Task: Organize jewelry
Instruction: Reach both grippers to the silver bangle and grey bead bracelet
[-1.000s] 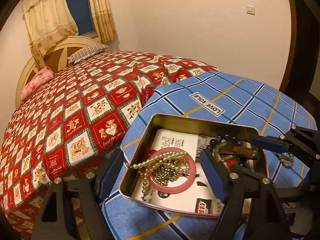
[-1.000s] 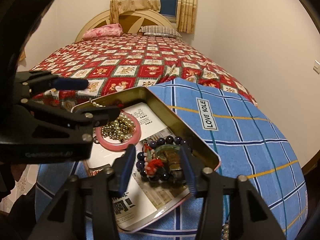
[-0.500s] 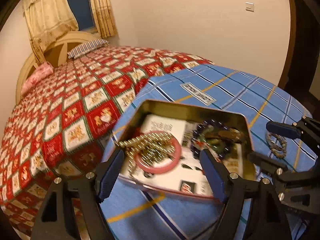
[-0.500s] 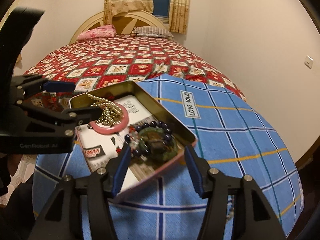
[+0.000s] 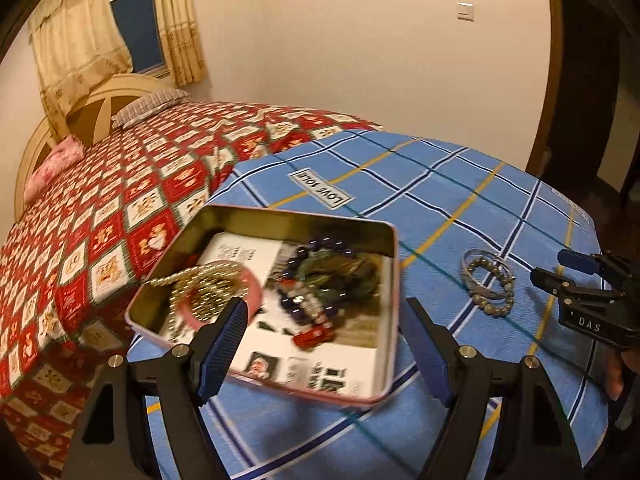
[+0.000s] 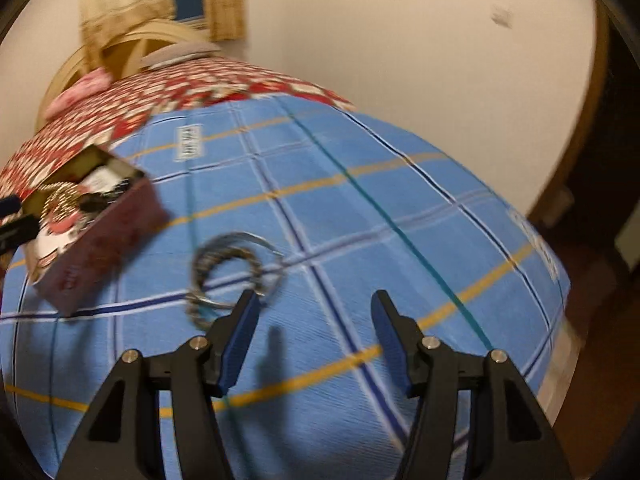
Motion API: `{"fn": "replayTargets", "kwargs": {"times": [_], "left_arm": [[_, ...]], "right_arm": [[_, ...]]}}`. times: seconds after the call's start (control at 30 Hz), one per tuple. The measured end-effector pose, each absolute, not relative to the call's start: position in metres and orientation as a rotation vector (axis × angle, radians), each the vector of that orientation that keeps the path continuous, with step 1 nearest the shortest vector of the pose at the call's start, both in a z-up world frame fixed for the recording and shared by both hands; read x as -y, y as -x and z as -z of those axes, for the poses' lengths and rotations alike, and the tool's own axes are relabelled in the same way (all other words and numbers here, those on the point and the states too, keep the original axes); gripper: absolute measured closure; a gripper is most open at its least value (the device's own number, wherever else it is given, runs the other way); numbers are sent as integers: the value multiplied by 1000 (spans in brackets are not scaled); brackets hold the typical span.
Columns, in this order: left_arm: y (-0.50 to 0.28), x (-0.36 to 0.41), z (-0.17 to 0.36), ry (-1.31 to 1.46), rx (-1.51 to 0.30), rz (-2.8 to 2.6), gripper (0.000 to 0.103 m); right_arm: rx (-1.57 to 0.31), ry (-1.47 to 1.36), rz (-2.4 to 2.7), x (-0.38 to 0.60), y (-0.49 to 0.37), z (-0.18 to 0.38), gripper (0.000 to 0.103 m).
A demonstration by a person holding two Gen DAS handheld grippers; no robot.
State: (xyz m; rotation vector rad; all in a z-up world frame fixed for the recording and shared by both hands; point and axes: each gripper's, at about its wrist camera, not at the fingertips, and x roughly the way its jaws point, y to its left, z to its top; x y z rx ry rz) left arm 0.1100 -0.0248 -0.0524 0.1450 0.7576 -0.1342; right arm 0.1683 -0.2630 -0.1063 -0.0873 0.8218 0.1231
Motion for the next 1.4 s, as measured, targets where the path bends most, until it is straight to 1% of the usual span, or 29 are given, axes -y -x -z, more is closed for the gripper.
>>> {"fn": "replayTargets", "kwargs": {"times": [0.13, 0.23, 0.3, 0.33, 0.4, 0.43, 0.47, 0.5, 0.53, 0.6, 0.77, 0.9, 0.97, 1.03, 1.13, 1.17, 1.23, 1.27, 1.3, 1.33, 1.37, 1.4], "left_arm": [[-112, 38, 55, -170, -758, 149, 25], [-113, 47, 55, -187, -758, 163, 25], [-114, 54, 55, -200, -755, 172, 25], [-114, 57, 55, -204, -754, 176, 25], [-115, 65, 55, -214, -752, 189, 25], [-116, 70, 56, -220, -750, 197, 25], [-116, 75, 56, -226, -749, 203, 25], [-116, 79, 57, -231, -750, 214, 25], [-115, 86, 59, -239, -752, 226, 25], [-114, 99, 63, -257, -755, 247, 25], [-113, 126, 73, -293, -770, 295, 25], [-116, 139, 82, -301, -797, 310, 25], [-118, 142, 86, -304, -807, 314, 25], [-123, 146, 91, -306, -818, 328, 25], [-132, 155, 102, -317, -847, 334, 25], [-134, 156, 104, -313, -851, 338, 25], [-138, 160, 108, -310, -859, 341, 25], [-139, 161, 108, -304, -856, 349, 25], [-140, 164, 110, -309, -863, 352, 26], [-142, 167, 113, -317, -874, 360, 35], [-143, 170, 115, -317, -886, 375, 40], [-143, 170, 114, -302, -890, 399, 54]], "right_arm": [[-829, 53, -141, 264, -176, 104, 43], [-826, 50, -165, 256, -187, 102, 48], [-840, 60, -180, 250, -193, 105, 56], [-855, 70, -184, 247, -197, 108, 56], [-890, 111, -179, 240, -205, 117, 63], [-888, 114, -169, 241, -206, 117, 65], [-907, 120, -149, 243, -208, 118, 73], [-912, 104, -149, 247, -206, 118, 88], [-914, 91, -153, 251, -204, 119, 92], [-923, 101, -144, 257, -200, 122, 92], [-931, 26, -133, 281, -196, 120, 91], [-922, 40, -154, 279, -192, 119, 97], [-902, 43, -146, 280, -189, 116, 98], [-889, 56, -116, 284, -186, 114, 98], [-868, 0, -81, 298, -185, 112, 97], [-858, -27, -86, 303, -184, 110, 92], [-845, -71, -110, 311, -180, 107, 77], [-840, -74, -118, 312, -179, 105, 65], [-833, -72, -122, 313, -177, 104, 62], [-830, -65, -123, 313, -175, 104, 62], [-831, -61, -122, 312, -174, 105, 62], [-833, -61, -124, 312, -174, 106, 62]]}}
